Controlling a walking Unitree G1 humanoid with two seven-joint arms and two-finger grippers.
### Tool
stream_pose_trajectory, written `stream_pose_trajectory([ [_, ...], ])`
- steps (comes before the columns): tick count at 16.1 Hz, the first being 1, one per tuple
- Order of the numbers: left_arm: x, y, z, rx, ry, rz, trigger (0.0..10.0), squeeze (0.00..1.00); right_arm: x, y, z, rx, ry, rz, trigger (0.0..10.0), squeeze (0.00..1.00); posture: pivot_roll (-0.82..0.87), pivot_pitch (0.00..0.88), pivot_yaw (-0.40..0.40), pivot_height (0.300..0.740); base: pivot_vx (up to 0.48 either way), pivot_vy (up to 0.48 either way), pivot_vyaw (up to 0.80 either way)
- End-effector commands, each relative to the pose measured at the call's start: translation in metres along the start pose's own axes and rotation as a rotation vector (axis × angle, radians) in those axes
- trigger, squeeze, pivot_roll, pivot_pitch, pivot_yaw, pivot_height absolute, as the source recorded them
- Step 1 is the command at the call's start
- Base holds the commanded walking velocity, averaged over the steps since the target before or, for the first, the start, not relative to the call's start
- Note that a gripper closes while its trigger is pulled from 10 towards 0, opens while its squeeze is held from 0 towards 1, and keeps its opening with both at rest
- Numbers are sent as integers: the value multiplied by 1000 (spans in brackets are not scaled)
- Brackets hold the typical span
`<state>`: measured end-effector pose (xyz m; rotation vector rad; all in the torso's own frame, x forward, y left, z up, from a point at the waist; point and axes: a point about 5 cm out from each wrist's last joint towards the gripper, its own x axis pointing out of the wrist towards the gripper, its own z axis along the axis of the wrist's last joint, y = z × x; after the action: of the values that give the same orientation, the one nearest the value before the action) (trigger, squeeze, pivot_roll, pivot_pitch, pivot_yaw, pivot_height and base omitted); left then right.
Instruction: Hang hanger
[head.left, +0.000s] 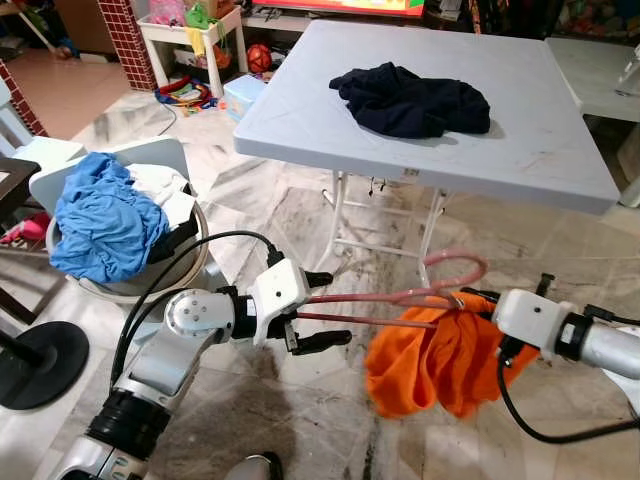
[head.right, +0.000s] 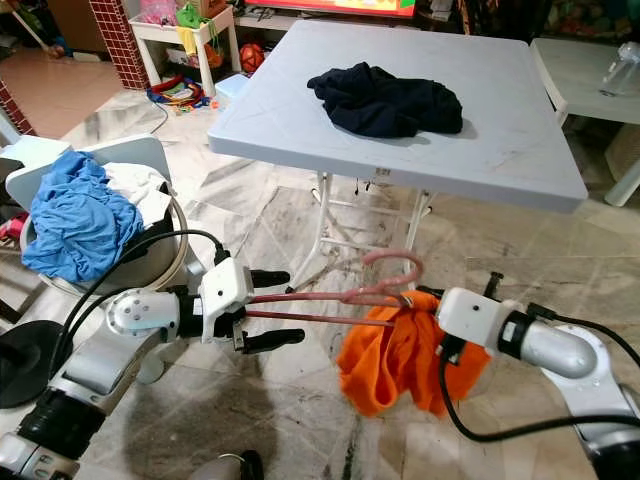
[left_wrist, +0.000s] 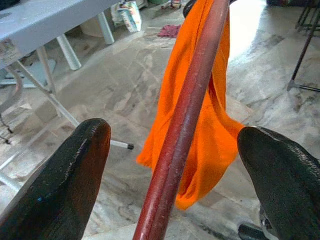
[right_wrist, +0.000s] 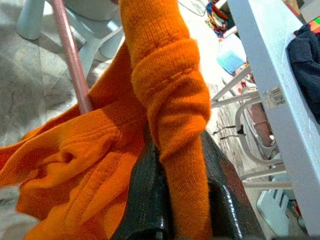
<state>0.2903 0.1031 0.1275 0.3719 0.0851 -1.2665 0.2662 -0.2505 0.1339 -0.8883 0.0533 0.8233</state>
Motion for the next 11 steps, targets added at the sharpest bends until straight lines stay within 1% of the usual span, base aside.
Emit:
stream_pose_trajectory([
  [1,5,-1,2,11,-2,-29,10000,0,0,-5,11,-20,-53,-10,10000,0,-44,94,-13,740,0,0,0],
  [3,10,1,5,37,7,-43,10000,0,3,0,11,-40,-50,-4,10000,0,-43,94,-11,740,0,0,0],
  [5,9,3,5,56,13,-48,10000,0,4,-2,7,-70,-13,-26,10000,0,-40,94,-11,740,0,0,0],
  [6,7,4,2,54,23,-35,10000,0,5,-9,0,-62,54,-90,10000,0,-38,95,-10,740,0,0,0],
  [7,2,5,-2,52,40,-2,10000,0,4,-13,-6,-53,109,-124,10000,0,-35,97,-9,740,0,0,0],
  [8,-2,7,-5,25,44,48,10000,1000,4,-15,-10,-53,144,-139,10000,0,-29,99,-11,740,0,0,0],
  [9,-4,7,-7,7,42,70,10000,1000,5,-16,-12,-51,155,-146,10000,0,-29,99,-11,740,0,0,0],
  [11,-8,10,-8,25,56,117,10000,1000,7,-20,-12,-67,175,-163,10000,0,-24,101,-15,740,0,0,0],
])
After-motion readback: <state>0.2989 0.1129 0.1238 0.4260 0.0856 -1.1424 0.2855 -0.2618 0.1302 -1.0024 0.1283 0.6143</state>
